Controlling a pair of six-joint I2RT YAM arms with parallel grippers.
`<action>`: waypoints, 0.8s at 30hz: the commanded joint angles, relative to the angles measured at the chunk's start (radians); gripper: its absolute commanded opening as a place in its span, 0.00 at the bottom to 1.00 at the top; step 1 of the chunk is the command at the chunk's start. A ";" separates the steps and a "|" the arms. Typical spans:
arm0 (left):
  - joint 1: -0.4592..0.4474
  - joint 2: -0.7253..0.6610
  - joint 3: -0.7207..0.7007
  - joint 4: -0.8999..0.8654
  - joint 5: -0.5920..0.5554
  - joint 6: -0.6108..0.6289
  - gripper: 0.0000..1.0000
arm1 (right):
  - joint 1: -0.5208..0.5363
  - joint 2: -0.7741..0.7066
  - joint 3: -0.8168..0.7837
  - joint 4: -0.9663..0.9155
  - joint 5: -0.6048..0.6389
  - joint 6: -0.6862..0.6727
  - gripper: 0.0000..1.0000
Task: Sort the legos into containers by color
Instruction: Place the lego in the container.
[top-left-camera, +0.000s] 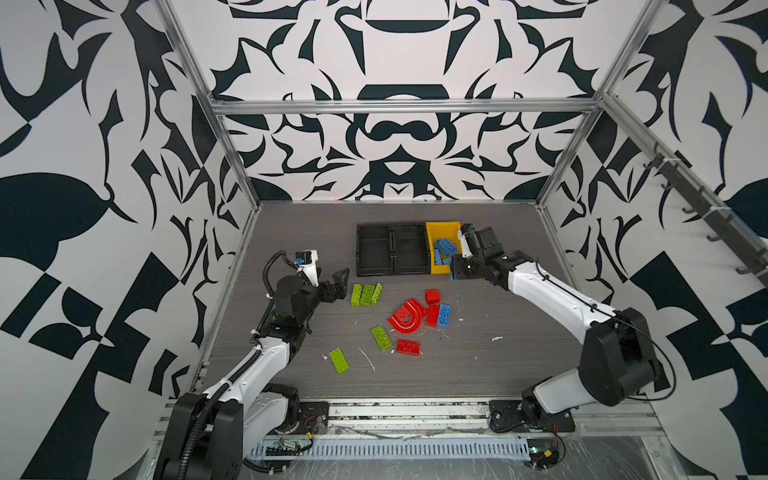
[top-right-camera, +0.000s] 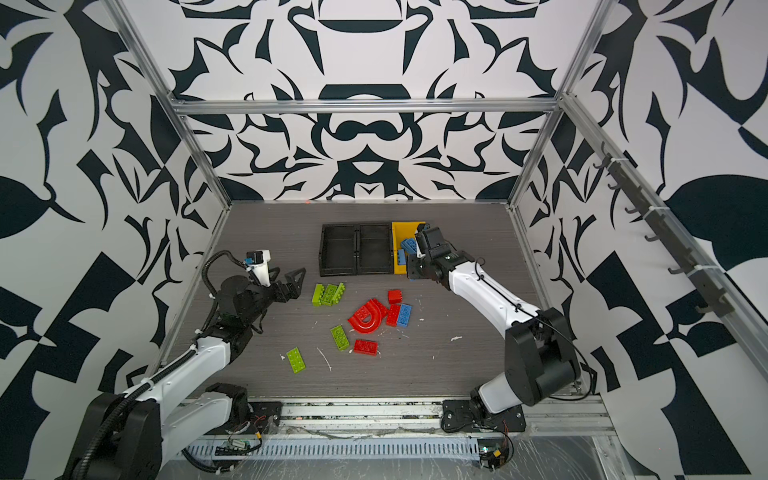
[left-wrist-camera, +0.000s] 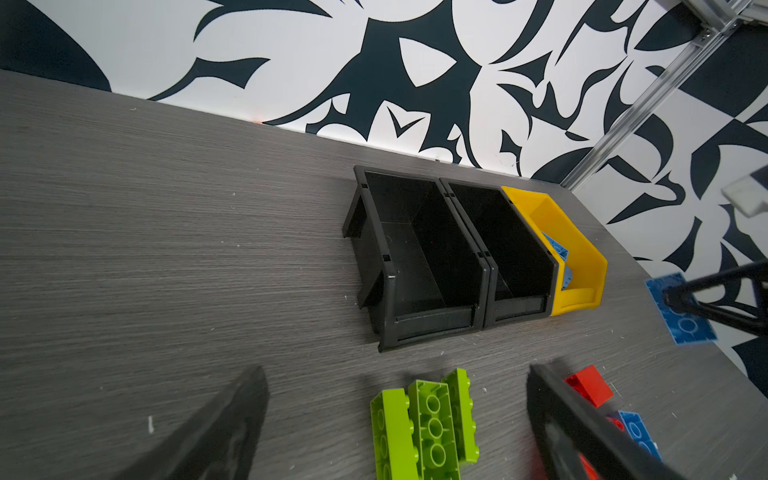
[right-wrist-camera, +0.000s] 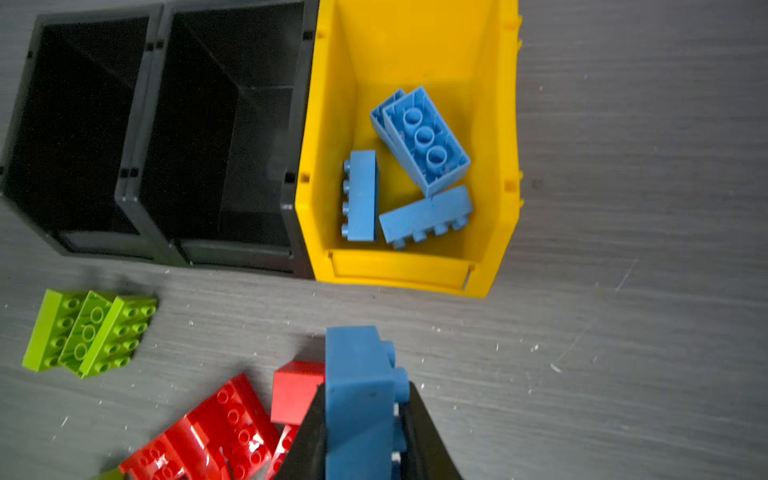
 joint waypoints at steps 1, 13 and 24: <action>-0.002 -0.001 -0.019 0.022 -0.008 -0.002 0.99 | -0.018 0.034 0.088 0.033 -0.040 -0.065 0.25; -0.002 0.005 -0.019 0.027 -0.007 -0.004 0.99 | -0.063 0.244 0.295 -0.003 -0.078 -0.131 0.25; -0.002 0.004 -0.021 0.027 -0.005 -0.007 0.99 | -0.075 0.402 0.419 -0.001 -0.113 -0.129 0.25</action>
